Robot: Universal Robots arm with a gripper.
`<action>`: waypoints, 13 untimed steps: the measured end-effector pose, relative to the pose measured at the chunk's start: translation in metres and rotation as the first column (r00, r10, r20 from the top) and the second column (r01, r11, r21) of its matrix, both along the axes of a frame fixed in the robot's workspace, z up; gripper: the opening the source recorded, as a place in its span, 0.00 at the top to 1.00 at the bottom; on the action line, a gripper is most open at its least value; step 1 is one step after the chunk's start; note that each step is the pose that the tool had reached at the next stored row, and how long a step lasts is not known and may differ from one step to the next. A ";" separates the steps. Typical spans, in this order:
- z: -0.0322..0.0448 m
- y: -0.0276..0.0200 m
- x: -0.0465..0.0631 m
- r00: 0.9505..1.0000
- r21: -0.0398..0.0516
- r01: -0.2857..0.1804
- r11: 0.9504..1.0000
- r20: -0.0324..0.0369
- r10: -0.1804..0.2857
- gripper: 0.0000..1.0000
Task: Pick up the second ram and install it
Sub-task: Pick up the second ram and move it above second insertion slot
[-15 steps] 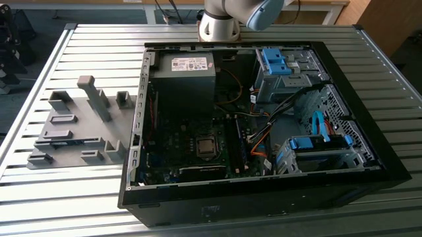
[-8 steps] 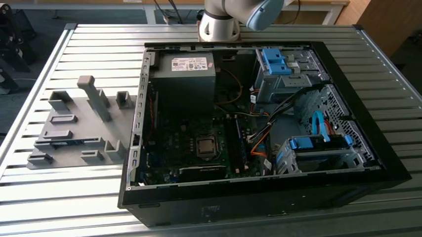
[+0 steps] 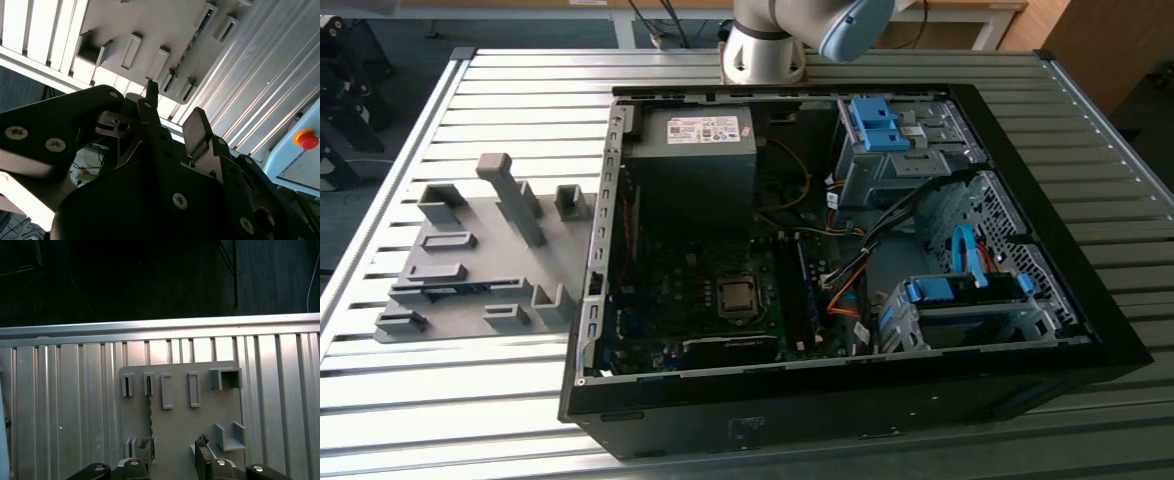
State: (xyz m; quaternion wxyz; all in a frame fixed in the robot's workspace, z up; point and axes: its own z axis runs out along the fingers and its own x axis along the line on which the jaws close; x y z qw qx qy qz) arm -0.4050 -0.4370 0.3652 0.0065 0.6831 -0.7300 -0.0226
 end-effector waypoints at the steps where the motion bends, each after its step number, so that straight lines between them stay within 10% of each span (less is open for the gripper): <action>1: -0.0005 0.0000 0.000 1.000 0.000 0.000 1.000 0.000 0.000 0.53; 13: -0.0048 0.0000 0.000 1.000 0.000 -0.005 1.000 0.000 0.005 0.53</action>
